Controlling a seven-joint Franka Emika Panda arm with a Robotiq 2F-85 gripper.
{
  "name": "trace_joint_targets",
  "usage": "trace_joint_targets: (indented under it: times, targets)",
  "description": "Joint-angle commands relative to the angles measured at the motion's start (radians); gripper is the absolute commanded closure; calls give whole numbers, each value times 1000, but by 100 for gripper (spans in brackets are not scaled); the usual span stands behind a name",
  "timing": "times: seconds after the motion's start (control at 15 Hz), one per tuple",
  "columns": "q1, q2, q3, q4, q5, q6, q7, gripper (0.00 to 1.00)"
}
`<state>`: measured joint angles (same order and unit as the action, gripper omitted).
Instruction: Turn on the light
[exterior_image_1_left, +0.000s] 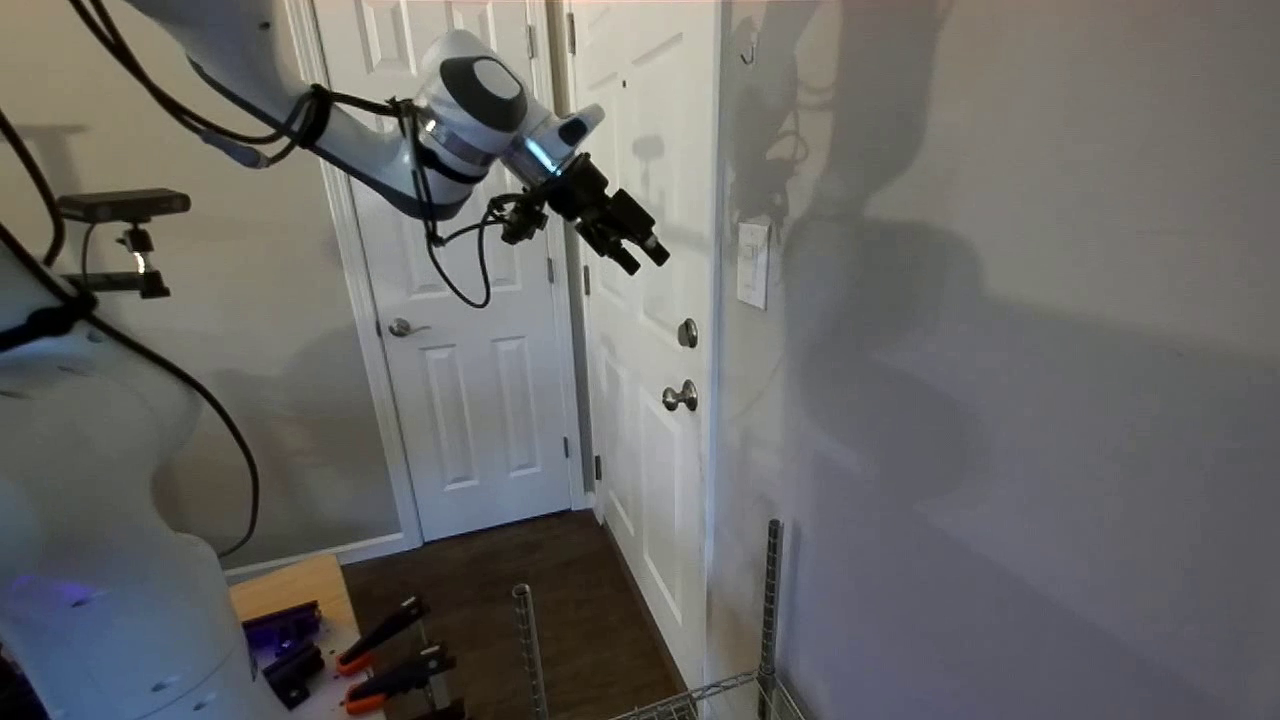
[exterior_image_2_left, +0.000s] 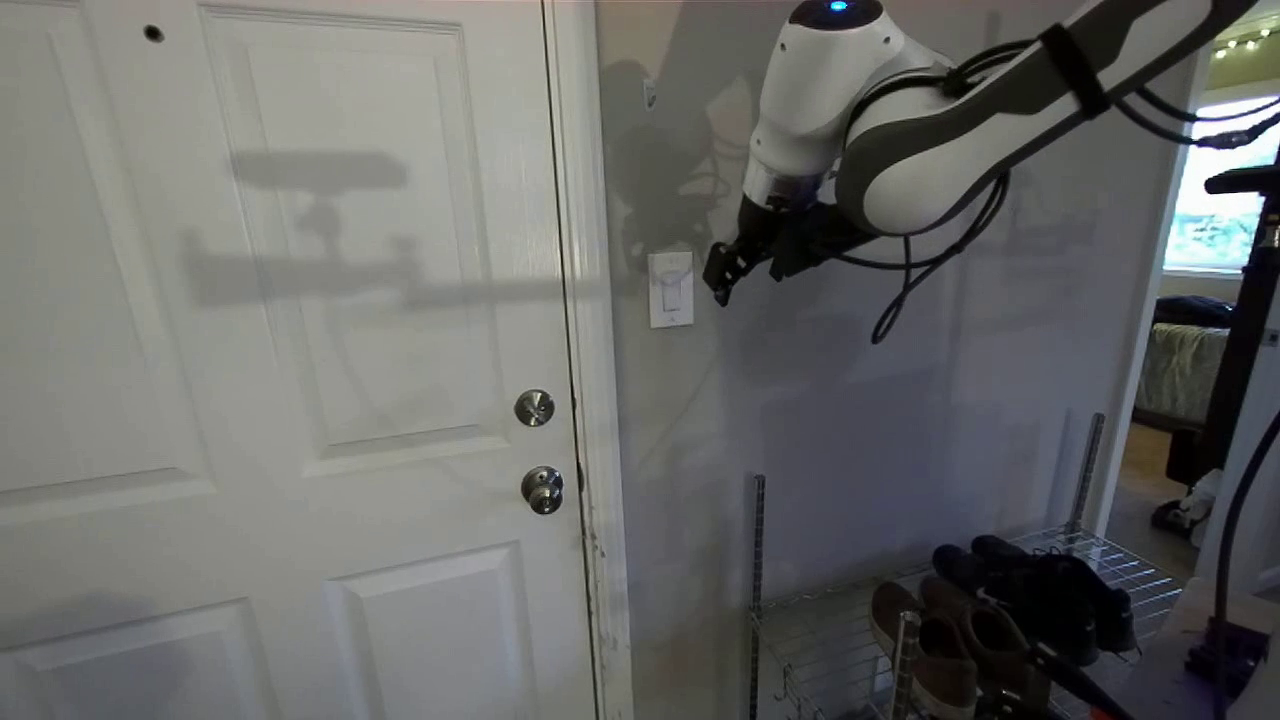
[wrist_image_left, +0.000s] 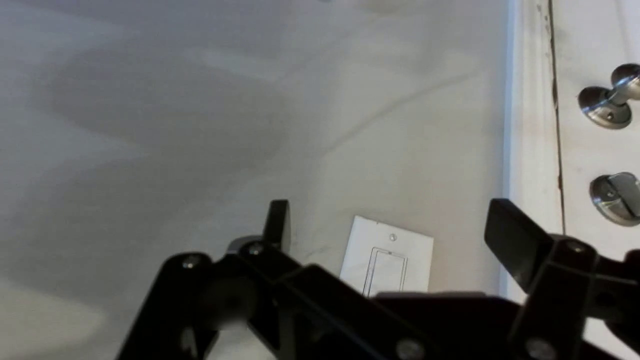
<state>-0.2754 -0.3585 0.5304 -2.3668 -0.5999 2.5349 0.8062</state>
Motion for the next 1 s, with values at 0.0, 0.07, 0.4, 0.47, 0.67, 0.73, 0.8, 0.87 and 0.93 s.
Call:
trace_joint_targets:
  times: [0.0, 0.07, 0.4, 0.47, 0.67, 0.73, 0.8, 0.87, 0.93]
  targets:
    - [8, 120, -11, 115, -187, -65, 193, 0]
    - [32, 148, -33, 136, -226, -88, 234, 0]
    - [176, 266, -162, 230, -344, -180, 382, 0]
    - [204, 288, -185, 250, -352, -195, 399, 0]
    - [278, 345, -245, 307, -367, -238, 449, 0]
    - [296, 358, -263, 326, -370, -250, 464, 0]
    - [313, 367, -279, 341, -370, -256, 476, 0]
    - [327, 371, -295, 355, -370, -260, 495, 0]
    - [338, 377, -309, 367, -374, -263, 509, 0]
